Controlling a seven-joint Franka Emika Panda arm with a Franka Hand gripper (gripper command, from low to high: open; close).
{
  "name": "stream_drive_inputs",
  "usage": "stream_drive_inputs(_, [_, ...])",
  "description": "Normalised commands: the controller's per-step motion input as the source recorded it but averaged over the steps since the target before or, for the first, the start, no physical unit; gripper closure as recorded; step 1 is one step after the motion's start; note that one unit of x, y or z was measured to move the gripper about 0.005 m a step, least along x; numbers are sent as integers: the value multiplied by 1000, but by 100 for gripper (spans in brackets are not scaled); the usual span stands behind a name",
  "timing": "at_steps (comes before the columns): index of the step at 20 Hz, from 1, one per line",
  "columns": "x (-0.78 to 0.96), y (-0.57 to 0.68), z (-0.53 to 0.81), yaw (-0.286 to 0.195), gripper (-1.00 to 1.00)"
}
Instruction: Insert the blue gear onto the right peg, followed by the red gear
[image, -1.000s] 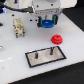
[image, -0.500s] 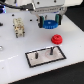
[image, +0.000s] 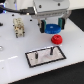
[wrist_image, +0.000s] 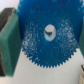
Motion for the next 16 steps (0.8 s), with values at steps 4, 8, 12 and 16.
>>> stream_drive_inputs(4, [766,-150,58,0,100])
stream_drive_inputs(8, [497,-49,-2,0,100])
stream_drive_inputs(12, [405,-68,-7,0,100])
stream_drive_inputs(16, [333,-24,-20,0,100])
